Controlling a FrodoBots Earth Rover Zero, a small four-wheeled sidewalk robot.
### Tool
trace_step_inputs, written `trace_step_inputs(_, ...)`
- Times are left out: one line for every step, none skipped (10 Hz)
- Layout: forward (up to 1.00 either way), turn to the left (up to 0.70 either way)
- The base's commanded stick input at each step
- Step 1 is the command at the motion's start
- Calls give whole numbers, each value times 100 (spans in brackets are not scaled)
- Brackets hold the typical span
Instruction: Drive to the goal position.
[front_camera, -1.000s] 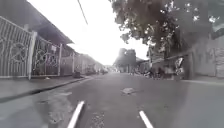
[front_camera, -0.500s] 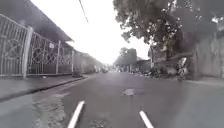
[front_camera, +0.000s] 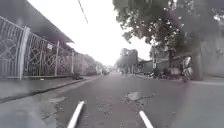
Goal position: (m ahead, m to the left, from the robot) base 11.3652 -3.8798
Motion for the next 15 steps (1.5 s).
trace_step_inputs(70, 0)
trace_step_inputs(70, 0)
trace_step_inputs(70, 0)
trace_step_inputs(70, 0)
trace_step_inputs(70, 0)
trace_step_inputs(70, 0)
trace_step_inputs(70, 0)
trace_step_inputs(70, 0)
trace_step_inputs(70, 0)
trace_step_inputs(70, 0)
trace_step_inputs(70, 0)
trace_step_inputs(70, 0)
trace_step_inputs(70, 0)
trace_step_inputs(70, 0)
trace_step_inputs(70, 0)
